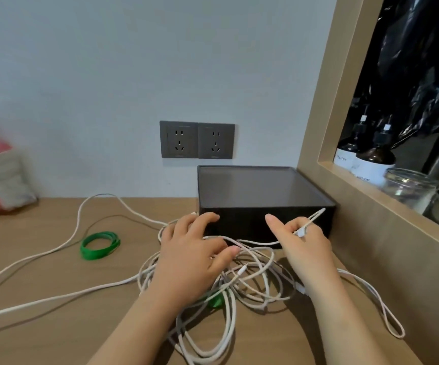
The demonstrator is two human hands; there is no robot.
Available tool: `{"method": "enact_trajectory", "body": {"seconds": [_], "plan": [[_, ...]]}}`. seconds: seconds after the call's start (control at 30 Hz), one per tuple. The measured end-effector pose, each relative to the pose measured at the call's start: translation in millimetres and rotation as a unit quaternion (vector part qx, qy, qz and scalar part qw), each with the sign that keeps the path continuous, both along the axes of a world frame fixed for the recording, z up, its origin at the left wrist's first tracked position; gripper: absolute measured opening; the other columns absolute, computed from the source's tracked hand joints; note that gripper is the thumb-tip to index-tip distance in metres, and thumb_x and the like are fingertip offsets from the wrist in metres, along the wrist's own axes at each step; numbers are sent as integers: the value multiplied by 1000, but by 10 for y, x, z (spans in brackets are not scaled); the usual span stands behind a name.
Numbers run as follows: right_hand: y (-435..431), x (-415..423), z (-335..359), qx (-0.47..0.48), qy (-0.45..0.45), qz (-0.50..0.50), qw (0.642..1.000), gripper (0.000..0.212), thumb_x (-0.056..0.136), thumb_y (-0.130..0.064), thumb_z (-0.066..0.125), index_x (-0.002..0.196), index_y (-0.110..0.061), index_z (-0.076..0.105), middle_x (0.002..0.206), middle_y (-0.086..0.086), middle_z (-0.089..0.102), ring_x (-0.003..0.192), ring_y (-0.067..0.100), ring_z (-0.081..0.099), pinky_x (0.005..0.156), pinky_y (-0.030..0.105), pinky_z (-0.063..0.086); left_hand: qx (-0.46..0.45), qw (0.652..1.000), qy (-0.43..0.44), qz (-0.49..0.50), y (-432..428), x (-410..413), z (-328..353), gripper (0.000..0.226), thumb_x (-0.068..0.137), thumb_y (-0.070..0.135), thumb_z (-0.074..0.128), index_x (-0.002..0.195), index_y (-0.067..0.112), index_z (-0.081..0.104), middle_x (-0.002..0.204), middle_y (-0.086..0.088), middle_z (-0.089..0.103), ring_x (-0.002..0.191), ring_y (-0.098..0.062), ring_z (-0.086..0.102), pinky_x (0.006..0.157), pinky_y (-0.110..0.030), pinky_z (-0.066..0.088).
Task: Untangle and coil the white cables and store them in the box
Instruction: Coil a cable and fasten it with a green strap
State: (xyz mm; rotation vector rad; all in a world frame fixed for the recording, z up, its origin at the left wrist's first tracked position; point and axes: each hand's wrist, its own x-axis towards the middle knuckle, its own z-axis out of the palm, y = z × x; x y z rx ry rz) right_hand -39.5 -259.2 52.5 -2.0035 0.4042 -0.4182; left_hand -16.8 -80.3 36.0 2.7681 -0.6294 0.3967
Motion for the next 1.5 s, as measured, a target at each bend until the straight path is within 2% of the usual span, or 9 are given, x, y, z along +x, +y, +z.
{"method": "enact_trajectory", "body": {"seconds": [0.2,0.37,0.5,0.63,0.93,1.17,1.27,1.37,1.5], "plan": [[-143,6,-57,-185,-3,-170,968,62,90,-61,27,103,-10,60,124,15,47,114,31,40,94,42,33,42,998,22,51,6,-4,4,34,91,59,40,99,36,63,125,18,51,123,-9,36,102,-32,22],[-338,-67,-22,1,-48,-173,984,70,90,-62,32,64,-3,58,72,16,61,72,30,55,67,39,42,37,991,37,123,118,32,-37,26,89,57,47,94,35,59,109,12,60,113,-14,46,93,-34,32],[-369,-145,7,-28,-168,-265,949,57,92,-53,43,70,-2,52,65,8,50,72,29,43,66,33,30,-11,991,-14,134,128,1,-31,16,90,46,51,100,36,59,109,14,60,109,-12,48,90,-31,35],[28,-120,5,-62,-296,-154,941,37,92,-38,33,70,-12,49,58,1,45,57,6,46,53,20,32,-216,974,-41,57,11,-55,40,12,94,28,52,98,34,61,92,21,58,94,0,53,81,-17,43],[558,-13,-134,-80,-231,126,961,21,94,-16,50,89,-34,41,66,-7,51,62,-2,52,55,11,41,-575,787,219,32,-80,-167,168,22,95,29,50,87,31,70,88,12,69,88,-2,60,70,-23,43],[626,-82,-92,-100,-238,192,947,29,90,-14,58,81,-35,40,74,-13,53,79,-8,57,59,6,44,-577,779,245,-5,-44,-200,210,22,93,26,52,93,22,74,81,11,73,71,5,65,57,-9,46],[601,-53,-108,-139,-220,220,940,28,90,-22,59,87,-41,39,76,-22,54,83,-5,58,65,8,46,-616,749,245,15,-10,-159,197,23,94,25,50,91,25,73,86,7,74,79,-1,66,71,-21,49],[525,-11,-124,-325,-202,179,906,4,90,-45,49,93,-42,50,66,-22,47,69,3,48,65,13,36,-730,641,231,53,74,-37,225,24,99,22,43,97,13,65,96,-5,71,90,-15,67,80,-30,51],[359,46,-142,-415,-232,136,869,43,83,-61,36,62,-33,61,51,-22,42,56,4,45,63,19,30,-845,489,214,34,289,86,280,24,102,24,37,88,11,51,56,2,54,43,-7,54,50,-25,52]]}}
